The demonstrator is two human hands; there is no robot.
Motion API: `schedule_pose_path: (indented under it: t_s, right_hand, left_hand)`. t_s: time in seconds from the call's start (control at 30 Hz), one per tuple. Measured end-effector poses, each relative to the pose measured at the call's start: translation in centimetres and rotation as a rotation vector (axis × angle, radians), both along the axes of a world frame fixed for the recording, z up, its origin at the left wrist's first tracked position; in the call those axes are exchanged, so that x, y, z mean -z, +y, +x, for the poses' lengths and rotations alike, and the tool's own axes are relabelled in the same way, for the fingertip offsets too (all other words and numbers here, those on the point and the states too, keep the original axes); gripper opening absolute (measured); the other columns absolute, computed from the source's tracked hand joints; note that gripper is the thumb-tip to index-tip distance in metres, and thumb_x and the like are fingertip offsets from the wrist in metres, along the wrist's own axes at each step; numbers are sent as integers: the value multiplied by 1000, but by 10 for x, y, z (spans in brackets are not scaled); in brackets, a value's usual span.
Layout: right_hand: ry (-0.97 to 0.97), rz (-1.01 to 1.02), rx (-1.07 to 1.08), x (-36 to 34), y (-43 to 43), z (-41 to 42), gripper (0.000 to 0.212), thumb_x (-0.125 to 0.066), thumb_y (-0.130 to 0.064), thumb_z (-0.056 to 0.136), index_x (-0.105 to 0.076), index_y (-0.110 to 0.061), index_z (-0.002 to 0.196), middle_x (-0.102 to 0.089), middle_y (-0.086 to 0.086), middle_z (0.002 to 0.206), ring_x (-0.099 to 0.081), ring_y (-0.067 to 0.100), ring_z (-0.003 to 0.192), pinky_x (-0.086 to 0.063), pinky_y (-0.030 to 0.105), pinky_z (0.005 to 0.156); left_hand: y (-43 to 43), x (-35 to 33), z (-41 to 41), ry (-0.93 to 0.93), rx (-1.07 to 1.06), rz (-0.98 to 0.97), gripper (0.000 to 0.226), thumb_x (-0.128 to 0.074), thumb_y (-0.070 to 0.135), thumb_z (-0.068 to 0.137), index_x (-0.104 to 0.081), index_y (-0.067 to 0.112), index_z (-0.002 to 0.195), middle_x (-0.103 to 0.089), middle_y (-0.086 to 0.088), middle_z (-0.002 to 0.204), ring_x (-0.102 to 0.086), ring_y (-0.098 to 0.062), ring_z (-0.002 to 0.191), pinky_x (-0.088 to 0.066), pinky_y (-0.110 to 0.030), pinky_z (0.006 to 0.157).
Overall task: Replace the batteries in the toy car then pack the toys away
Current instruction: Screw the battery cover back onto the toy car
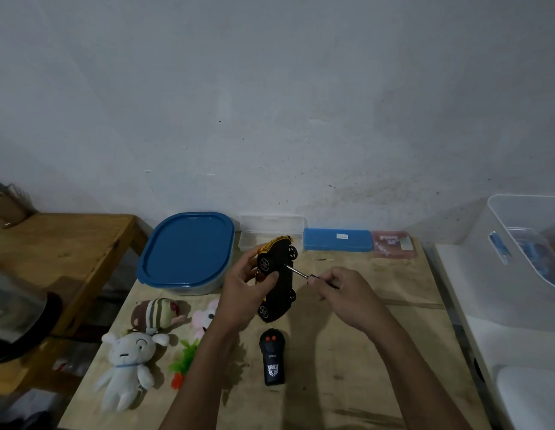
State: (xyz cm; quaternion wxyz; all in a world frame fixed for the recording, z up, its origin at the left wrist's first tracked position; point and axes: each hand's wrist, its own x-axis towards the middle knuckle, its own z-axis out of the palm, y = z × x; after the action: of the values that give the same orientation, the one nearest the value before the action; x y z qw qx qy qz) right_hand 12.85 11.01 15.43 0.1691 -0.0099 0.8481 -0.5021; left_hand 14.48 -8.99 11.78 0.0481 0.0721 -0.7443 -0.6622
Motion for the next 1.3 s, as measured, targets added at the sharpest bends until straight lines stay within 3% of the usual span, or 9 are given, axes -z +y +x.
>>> schedule_pose_path:
  t_s: [0.13,0.27,0.43,0.67,0.77,0.87,1.0,1.17,1.3]
  right_hand:
    - [-25,34,-34,5,-3,3,35,-44,-41,99,-65,-16,86,-60,2,71,-54,12,63,-41,31,63]
    - [-42,24,-23,4,-2,5,22,-68,-43,84,-57,-28,96,-64,-6,96,-61,9,84,-45,27,64]
    - [103,138,-105,4,-1,2,21,-54,-44,94,-64,-26,89,-66,-7,83,-61,9,76,-51,37,75]
    - [-323,-373,177,1,-5,5,43,-38,-44,99,-59,-15,75,-43,-6,50,-39,9,44,-32,23,47]
    - [-20,-191,143,4,-7,7,42,-41,-57,94,-56,-21,79,-57,-10,69,-54,8,64,-40,24,59]
    - [37,-55,-55,9,-18,16,61,-63,-72,71,-51,-31,114,-56,-18,107,-57,1,97,-45,20,70]
    - [94,30,-102,24,-32,19,66,-74,-61,59,-46,-34,113,-55,-14,107,-58,1,94,-55,32,78]
    - [-170,-335,-37,22,-18,14,29,-73,-39,80,-60,-21,100,-68,-4,95,-66,12,92,-54,39,88]
    - [-295,-453,-36,23,-8,16,45,-71,-49,76,-64,-16,104,-73,3,101,-69,19,96,-54,40,89]
  left_hand:
    - [4,0,5,-20,0,-29,52,-71,1,87,-61,41,119,-74,16,107,-66,2,104,-52,-14,82]
    - [1,-1,2,-17,-3,-2,49,-71,1,87,-63,32,125,-73,7,115,-66,-10,111,-54,-27,91]
    - [3,-3,4,-28,-9,-5,51,-72,1,87,-63,40,118,-74,12,111,-67,-5,107,-52,-16,81]
    - [4,-7,6,-112,-74,264,45,-65,-2,90,-61,28,124,-75,4,108,-73,-8,93,-58,-24,69]
    - [7,-6,5,-160,-121,378,45,-65,7,93,-57,25,134,-74,1,115,-71,-17,102,-59,-32,68]
    - [13,-6,4,-198,-145,444,44,-67,12,92,-58,25,134,-74,-2,117,-70,-26,107,-61,-41,72]
    - [17,-9,2,-285,-91,458,42,-67,20,93,-58,28,133,-76,-5,109,-71,-24,96,-56,-36,61]
    - [2,-11,5,-418,104,276,67,-74,52,79,-49,42,140,-67,-6,129,-64,-30,117,-51,-53,100]
    - [11,-11,3,-400,105,346,64,-78,40,76,-53,36,135,-72,-12,116,-70,-34,105,-56,-51,95]
